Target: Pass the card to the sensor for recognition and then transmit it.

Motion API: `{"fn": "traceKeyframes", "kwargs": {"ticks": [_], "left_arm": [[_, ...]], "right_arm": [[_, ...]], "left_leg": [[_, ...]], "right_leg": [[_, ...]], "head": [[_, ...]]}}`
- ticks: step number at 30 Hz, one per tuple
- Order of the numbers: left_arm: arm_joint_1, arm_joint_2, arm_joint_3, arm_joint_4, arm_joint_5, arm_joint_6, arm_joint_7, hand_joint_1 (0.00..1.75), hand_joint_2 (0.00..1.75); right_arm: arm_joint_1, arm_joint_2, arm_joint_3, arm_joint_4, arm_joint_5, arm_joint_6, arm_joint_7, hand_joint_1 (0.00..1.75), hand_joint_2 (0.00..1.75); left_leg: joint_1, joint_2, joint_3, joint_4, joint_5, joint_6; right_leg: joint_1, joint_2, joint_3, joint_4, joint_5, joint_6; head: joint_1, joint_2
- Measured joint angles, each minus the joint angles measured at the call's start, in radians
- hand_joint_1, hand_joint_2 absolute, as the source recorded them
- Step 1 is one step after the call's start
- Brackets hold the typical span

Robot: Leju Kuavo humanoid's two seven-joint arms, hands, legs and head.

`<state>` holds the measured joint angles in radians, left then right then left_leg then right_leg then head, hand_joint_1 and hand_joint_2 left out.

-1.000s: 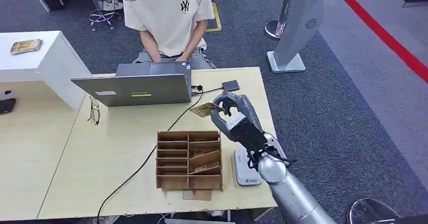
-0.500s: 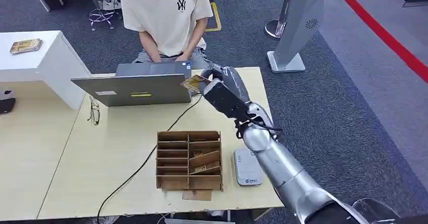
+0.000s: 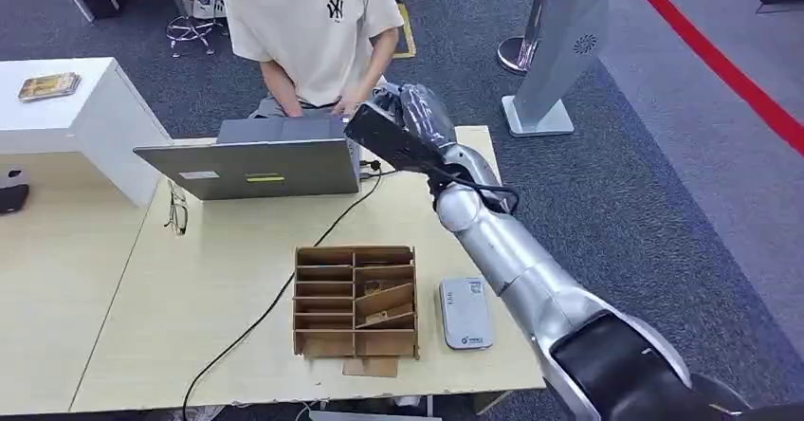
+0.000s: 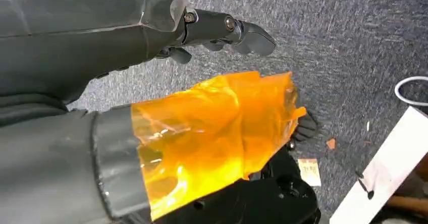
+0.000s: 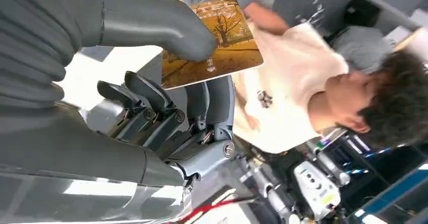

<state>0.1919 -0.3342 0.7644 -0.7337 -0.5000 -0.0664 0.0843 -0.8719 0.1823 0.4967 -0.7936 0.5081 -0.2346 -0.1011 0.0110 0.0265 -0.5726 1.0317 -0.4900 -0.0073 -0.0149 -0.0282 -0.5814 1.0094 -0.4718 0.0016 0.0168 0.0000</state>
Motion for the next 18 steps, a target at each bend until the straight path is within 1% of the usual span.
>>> {"fn": "traceKeyframes", "kwargs": {"ticks": [4, 10, 18], "left_arm": [[-0.034, 0.005, 0.043, 0.039, -0.036, 0.012, -0.013, 0.0, 0.0], [-0.068, 0.01, 0.095, 0.079, -0.069, 0.015, -0.021, 0.0, 0.0], [-0.097, 0.015, 0.149, 0.111, -0.102, 0.01, -0.025, 0.0, 0.0]], "right_arm": [[-0.046, 0.008, 0.001, 0.07, 0.038, -0.023, 0.016, 1.75, 1.75], [-0.086, 0.019, 0.002, 0.148, 0.077, -0.042, 0.039, 1.75, 1.75], [-0.099, 0.022, 0.0, 0.208, 0.092, -0.053, 0.048, 1.75, 1.75]], "left_leg": [[0.0, 0.0, 0.0, 0.0, 0.0, 0.0], [0.0, 0.0, 0.0, 0.0, 0.0, 0.0], [0.0, 0.0, 0.0, 0.0, 0.0, 0.0]], "right_leg": [[0.0, 0.0, 0.0, 0.0, 0.0, 0.0], [0.0, 0.0, 0.0, 0.0, 0.0, 0.0], [0.0, 0.0, 0.0, 0.0, 0.0, 0.0]], "head": [[0.0, 0.0], [0.0, 0.0], [0.0, 0.0]]}}
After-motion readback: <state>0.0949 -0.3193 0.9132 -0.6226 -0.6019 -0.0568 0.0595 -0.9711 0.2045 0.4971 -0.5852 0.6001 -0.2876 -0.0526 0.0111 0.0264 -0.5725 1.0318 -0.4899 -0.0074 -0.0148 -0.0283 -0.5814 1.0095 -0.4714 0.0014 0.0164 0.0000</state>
